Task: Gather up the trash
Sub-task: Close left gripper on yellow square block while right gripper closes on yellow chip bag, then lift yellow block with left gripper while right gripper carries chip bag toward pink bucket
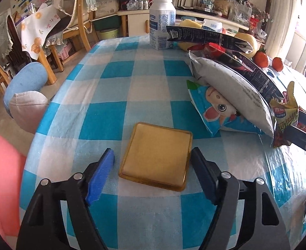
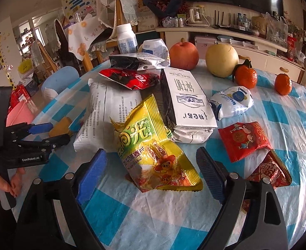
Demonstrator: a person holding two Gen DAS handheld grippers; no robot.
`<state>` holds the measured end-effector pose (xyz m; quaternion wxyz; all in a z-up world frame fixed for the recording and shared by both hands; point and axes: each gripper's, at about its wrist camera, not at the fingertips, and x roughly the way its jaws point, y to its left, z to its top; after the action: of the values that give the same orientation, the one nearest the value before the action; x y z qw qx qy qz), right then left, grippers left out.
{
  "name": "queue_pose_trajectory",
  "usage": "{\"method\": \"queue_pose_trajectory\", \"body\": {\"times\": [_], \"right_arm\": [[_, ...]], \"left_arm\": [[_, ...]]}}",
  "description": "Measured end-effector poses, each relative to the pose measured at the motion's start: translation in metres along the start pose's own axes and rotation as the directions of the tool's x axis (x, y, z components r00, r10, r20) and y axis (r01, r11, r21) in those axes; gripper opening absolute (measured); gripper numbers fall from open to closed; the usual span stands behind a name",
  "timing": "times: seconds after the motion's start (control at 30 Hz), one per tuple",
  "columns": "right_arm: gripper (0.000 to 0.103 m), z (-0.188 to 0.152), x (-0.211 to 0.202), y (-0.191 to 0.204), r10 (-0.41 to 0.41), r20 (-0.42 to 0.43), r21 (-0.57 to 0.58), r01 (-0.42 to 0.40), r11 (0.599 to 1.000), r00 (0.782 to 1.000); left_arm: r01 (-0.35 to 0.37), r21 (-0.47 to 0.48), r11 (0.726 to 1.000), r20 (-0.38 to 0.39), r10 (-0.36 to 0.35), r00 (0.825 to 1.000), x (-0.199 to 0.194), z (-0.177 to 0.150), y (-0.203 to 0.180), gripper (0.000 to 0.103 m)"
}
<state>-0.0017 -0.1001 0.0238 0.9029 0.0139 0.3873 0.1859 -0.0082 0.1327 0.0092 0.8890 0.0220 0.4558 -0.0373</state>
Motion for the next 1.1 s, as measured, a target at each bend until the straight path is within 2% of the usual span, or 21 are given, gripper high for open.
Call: {"method": "queue_pose_trajectory", "body": {"times": [0.07, 0.13, 0.43, 0.67, 0.83, 1.1], "right_arm": [[0.075, 0.000, 0.002, 0.000, 0.008, -0.011, 0.002, -0.008, 1.000, 1.000], [0.069, 0.001, 0.002, -0.001, 0.007, -0.012, 0.007, -0.007, 1.000, 1.000], [0.048, -0.001, -0.002, 0.003, -0.003, -0.003, -0.013, 0.003, 1.000, 1.000], [0.043, -0.005, -0.012, 0.015, -0.020, 0.023, -0.043, 0.021, 0.999, 1.000], [0.041, -0.006, -0.021, 0.021, -0.024, 0.049, -0.020, 0.025, 0.999, 0.999], [0.039, -0.006, -0.039, 0.036, 0.008, 0.068, 0.039, -0.010, 0.999, 0.998]], "left_arm": [[-0.003, -0.011, 1.000, 0.006, 0.003, 1.000, -0.001, 0.000, 0.000, 0.067], [-0.005, -0.016, 1.000, 0.008, 0.005, 1.000, -0.001, 0.000, -0.001, 0.067], [0.020, -0.072, 0.997, 0.017, -0.019, 1.000, -0.006, -0.003, 0.006, 0.065], [0.040, -0.107, 0.993, 0.067, -0.033, 0.997, -0.022, -0.001, 0.013, 0.065], [0.032, -0.109, 0.994, 0.112, -0.020, 0.993, -0.038, 0.004, 0.018, 0.065], [-0.013, -0.146, 0.989, 0.200, 0.043, 0.979, -0.071, 0.009, 0.040, 0.065]]}}
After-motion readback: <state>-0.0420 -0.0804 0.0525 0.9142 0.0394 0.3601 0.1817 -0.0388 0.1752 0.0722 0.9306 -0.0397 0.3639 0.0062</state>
